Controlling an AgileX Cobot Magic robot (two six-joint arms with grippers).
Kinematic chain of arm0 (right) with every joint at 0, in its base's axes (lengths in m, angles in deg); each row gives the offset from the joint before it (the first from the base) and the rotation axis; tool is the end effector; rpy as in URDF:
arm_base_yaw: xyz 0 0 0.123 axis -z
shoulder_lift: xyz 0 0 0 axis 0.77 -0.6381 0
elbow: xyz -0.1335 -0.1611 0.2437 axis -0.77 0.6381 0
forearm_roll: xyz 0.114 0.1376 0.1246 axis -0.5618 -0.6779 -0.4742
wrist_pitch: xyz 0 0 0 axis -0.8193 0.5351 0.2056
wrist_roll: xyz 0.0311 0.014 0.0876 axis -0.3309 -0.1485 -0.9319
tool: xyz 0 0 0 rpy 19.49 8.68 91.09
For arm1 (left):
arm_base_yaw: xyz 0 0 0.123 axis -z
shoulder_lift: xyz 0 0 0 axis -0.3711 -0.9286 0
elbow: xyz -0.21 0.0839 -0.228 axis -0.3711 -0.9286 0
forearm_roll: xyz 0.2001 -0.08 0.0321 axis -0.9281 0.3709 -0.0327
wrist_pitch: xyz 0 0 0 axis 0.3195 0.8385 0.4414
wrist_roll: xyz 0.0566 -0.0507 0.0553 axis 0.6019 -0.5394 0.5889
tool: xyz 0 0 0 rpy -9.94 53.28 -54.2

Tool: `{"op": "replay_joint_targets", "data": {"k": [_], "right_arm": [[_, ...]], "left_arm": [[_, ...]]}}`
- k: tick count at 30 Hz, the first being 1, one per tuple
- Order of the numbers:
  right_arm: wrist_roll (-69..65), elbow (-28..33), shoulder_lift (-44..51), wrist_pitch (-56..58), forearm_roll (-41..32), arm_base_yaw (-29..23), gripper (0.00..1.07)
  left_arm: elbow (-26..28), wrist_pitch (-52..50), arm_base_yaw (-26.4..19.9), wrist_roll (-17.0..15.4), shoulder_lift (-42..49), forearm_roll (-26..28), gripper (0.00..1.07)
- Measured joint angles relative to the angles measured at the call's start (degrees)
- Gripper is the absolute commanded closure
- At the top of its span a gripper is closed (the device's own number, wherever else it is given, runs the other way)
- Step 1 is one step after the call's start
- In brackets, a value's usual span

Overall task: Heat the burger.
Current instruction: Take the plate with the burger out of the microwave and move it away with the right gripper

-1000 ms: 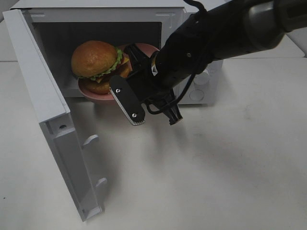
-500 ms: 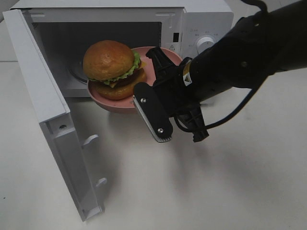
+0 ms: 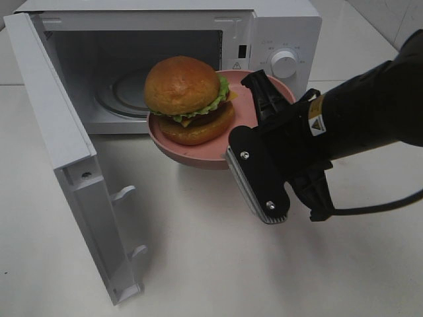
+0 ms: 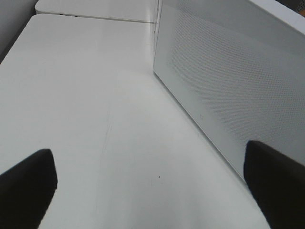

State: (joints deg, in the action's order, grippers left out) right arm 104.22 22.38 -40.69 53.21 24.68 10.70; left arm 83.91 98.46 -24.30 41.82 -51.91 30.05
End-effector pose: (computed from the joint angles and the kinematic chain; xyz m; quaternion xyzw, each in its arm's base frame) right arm 0.2015 0.1630 0.2754 -0.8112 0.4387 -0.1612 0.3514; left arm -0.0683 -0.0085 0.2612 -0.0074 0.8459 -0.0154 0.5330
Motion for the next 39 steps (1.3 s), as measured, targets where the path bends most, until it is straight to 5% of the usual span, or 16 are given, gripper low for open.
{"op": "replay_joint_targets", "data": {"k": [20, 39], "right_arm": [[-2.3, 14.3, 25.0, 10.0, 0.0, 0.0, 1.07], [-7.4, 19.4, 45.3, 26.5, 0.2, 0.0, 1.06]], "left_arm": [[0.0, 0.0, 0.0, 0.0, 0.0, 0.0, 0.07], [0.0, 0.0, 0.0, 0.0, 0.0, 0.0, 0.07]]}}
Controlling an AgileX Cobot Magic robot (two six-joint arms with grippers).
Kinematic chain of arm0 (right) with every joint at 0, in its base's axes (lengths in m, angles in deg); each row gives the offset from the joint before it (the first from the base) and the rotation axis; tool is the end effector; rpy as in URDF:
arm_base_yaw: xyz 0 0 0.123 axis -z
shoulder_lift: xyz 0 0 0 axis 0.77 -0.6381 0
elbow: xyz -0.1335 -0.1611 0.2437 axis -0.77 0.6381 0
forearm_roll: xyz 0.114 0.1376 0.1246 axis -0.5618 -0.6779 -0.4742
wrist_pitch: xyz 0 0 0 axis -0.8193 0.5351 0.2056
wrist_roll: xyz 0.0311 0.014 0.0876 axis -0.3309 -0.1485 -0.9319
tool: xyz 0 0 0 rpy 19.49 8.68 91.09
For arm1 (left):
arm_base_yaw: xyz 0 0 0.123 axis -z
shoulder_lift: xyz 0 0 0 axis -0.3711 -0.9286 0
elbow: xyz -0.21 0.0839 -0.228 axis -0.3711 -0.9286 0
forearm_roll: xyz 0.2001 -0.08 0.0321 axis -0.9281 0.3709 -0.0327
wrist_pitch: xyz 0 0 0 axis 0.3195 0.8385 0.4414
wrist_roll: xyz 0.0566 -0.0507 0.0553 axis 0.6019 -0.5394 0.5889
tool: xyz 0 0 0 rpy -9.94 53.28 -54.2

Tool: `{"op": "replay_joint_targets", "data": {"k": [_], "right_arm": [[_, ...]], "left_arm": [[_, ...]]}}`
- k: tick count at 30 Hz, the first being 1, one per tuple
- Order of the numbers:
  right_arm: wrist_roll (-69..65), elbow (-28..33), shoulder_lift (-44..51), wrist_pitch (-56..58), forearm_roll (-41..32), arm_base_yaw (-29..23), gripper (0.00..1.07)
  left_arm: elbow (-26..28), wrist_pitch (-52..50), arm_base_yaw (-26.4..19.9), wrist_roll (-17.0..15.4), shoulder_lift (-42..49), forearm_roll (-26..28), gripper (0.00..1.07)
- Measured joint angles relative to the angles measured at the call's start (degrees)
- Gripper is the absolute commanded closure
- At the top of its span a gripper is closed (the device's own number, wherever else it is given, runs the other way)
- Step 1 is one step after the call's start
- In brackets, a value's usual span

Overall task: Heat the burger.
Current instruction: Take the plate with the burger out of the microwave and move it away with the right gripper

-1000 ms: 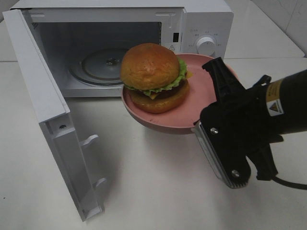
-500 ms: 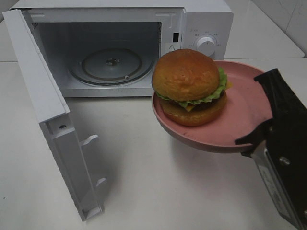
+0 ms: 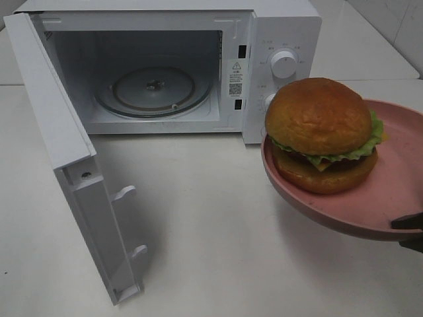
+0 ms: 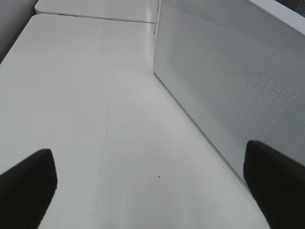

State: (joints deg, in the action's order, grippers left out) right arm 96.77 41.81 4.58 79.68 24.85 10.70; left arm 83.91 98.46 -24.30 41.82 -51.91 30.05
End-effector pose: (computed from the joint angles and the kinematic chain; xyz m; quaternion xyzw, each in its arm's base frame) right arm 0.0500 0.0272 0.2745 -0.7640 0.5162 -0.1681 0.3488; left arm -0.0683 -0.0085 0.2612 -0.0074 0.8459 -0.0154 0.5330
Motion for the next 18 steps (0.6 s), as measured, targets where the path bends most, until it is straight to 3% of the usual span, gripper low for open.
{"op": "replay_joint_targets", "data": {"k": [5, 18], "right_arm": [[-5.7, 0.2, 1.0, 2.5, 2.4, 0.0, 1.06], [-30.5, 0.3, -0.6, 2.9, 19.8, 0.0, 1.07]], "left_arm": [[0.0, 0.0, 0.0, 0.0, 0.0, 0.0, 0.07], [0.0, 0.0, 0.0, 0.0, 0.0, 0.0, 0.07]]}}
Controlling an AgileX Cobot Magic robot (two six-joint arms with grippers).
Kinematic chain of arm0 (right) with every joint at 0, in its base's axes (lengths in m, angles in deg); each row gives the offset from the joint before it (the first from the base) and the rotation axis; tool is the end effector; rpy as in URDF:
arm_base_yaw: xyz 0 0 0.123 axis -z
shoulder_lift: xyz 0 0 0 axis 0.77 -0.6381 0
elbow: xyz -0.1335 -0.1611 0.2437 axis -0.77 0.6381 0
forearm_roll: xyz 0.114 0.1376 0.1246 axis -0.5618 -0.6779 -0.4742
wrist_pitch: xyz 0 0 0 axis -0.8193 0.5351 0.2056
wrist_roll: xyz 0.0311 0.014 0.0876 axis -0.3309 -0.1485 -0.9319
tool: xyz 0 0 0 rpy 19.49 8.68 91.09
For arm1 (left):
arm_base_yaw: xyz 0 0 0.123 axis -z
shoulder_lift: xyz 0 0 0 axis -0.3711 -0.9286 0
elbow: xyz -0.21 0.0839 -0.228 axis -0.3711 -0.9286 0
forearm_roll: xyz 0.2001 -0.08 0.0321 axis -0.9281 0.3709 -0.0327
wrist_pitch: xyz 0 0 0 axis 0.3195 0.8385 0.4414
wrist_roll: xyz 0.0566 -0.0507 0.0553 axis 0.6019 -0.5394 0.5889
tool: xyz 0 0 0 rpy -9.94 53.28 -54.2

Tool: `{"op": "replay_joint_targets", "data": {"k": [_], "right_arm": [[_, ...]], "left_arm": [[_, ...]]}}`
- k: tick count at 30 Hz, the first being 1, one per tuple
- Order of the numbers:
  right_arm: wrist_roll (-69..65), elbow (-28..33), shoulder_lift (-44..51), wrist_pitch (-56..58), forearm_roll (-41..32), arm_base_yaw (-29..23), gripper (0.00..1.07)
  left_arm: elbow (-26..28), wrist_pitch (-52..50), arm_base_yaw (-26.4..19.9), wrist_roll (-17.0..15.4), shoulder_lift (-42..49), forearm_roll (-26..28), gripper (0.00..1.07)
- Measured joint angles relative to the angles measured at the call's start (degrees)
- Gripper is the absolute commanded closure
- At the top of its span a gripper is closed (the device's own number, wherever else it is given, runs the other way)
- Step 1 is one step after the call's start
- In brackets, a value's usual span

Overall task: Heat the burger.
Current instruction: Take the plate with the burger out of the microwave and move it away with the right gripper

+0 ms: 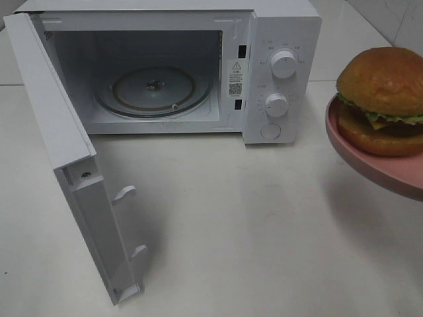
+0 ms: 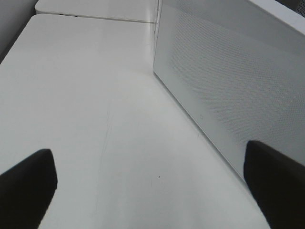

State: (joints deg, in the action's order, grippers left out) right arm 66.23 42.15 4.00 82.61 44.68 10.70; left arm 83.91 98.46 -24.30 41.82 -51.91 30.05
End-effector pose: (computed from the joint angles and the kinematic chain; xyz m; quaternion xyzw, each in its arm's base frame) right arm 0.0617 0.0111 0.2764 -0.6570 0.6339 -0.2194 0.3441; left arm -0.0683 -0.0085 0.2612 -0.0074 0.8459 -0.0154 0.5330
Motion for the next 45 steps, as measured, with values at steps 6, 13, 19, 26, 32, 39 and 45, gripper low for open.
{"op": "replay_joint_targets", "data": {"k": [6, 13, 19, 26, 32, 39, 45], "right_arm": [[-15.5, 0.0, -6.9, -0.2, 9.9, 0.0, 1.07], [-26.0, 0.0, -14.4, -0.9, 15.0, 0.0, 1.07], [-42.6, -3.8, -23.3, 2.8, 19.5, 0.0, 1.07], [-60.6, -11.4, -34.0, 13.8, 21.5, 0.0, 1.07], [-74.1, -17.1, -39.8, 18.8, 21.5, 0.0, 1.07], [-83.3, -21.8, -44.4, 22.2, 21.4, 0.1, 1.06], [-88.8, -24.5, -49.2, 22.7, 21.3, 0.6, 1.04]], "left_arm": [[0.0, 0.0, 0.0, 0.0, 0.0, 0.0, 0.07], [0.0, 0.0, 0.0, 0.0, 0.0, 0.0, 0.07], [0.0, 0.0, 0.0, 0.0, 0.0, 0.0, 0.07], [0.0, 0.0, 0.0, 0.0, 0.0, 0.0, 0.07], [0.0, 0.0, 0.0, 0.0, 0.0, 0.0, 0.07], [0.0, 0.0, 0.0, 0.0, 0.0, 0.0, 0.07], [0.0, 0.0, 0.0, 0.0, 0.0, 0.0, 0.07]]}}
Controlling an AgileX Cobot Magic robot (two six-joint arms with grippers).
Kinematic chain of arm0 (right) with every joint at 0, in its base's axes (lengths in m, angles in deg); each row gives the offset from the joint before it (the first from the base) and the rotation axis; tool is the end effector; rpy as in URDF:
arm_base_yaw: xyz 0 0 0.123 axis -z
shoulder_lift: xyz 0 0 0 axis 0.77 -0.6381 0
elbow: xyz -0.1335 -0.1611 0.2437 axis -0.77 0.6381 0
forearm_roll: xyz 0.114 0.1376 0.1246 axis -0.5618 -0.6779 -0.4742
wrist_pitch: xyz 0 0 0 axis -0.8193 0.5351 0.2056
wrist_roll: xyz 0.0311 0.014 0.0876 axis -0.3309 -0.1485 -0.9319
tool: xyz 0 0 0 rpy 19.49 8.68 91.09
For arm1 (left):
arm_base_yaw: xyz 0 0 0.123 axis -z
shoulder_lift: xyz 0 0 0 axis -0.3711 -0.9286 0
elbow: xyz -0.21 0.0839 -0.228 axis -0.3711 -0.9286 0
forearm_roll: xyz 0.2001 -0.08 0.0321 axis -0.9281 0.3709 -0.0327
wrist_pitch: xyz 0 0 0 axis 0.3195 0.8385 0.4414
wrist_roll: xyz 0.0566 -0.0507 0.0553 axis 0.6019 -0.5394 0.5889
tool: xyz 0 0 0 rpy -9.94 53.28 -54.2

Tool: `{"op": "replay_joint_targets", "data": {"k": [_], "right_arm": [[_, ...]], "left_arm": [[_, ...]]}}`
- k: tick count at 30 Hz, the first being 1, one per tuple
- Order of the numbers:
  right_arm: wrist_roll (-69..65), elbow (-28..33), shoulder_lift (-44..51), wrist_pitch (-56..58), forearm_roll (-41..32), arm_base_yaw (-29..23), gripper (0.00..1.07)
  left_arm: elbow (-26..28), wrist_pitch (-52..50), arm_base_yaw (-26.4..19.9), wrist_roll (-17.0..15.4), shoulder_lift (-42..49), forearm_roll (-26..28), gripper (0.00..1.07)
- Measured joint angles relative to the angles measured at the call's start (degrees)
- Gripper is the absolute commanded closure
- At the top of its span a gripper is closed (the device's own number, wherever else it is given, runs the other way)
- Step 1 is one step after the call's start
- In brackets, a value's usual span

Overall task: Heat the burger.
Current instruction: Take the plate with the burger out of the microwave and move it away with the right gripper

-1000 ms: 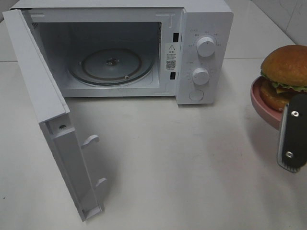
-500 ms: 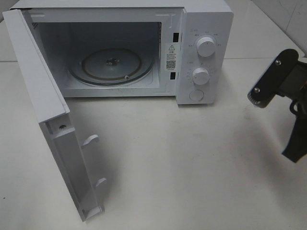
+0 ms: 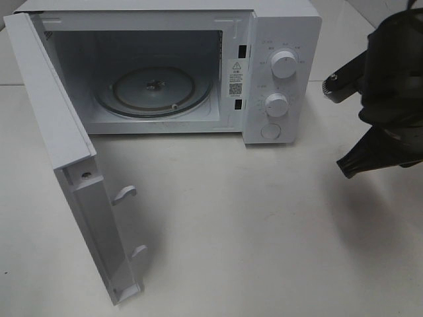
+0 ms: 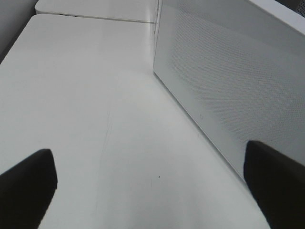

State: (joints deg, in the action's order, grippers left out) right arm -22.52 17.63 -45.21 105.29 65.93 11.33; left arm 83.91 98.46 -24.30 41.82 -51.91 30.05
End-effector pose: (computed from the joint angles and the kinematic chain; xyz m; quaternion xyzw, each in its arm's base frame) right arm 0.2166 0.0909 0.2744 -0.1152 0.9173 -0.2985 0.2369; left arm -0.0683 -0.0085 0.2612 -0.0074 0.8459 -0.0154 0.5330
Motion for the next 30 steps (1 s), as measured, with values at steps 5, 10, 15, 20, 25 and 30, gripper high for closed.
{"op": "replay_joint_targets", "data": {"k": [5, 10, 15, 20, 25, 30], "right_arm": [[-2.6, -0.9, -4.2, -0.3, -0.9, 2.6, 1.03], [-4.9, -1.0, -7.4, -0.6, -1.3, 5.8, 1.01], [-6.5, -1.0, -10.5, -4.0, -1.3, 9.6, 0.99], [-8.4, -1.0, -13.3, -6.5, -1.1, 12.7, 0.98], [-9.9, -1.0, -16.6, -7.0, -1.1, 15.5, 0.96], [-11.2, -1.1, -19.0, -8.5, -0.6, 17.1, 0.95]], "left_arm": [[0.0, 0.0, 0.0, 0.0, 0.0, 0.0, 0.07], [0.0, 0.0, 0.0, 0.0, 0.0, 0.0, 0.07], [0.0, 0.0, 0.0, 0.0, 0.0, 0.0, 0.07], [0.0, 0.0, 0.0, 0.0, 0.0, 0.0, 0.07], [0.0, 0.0, 0.0, 0.0, 0.0, 0.0, 0.07], [0.0, 0.0, 0.0, 0.0, 0.0, 0.0, 0.07]]}}
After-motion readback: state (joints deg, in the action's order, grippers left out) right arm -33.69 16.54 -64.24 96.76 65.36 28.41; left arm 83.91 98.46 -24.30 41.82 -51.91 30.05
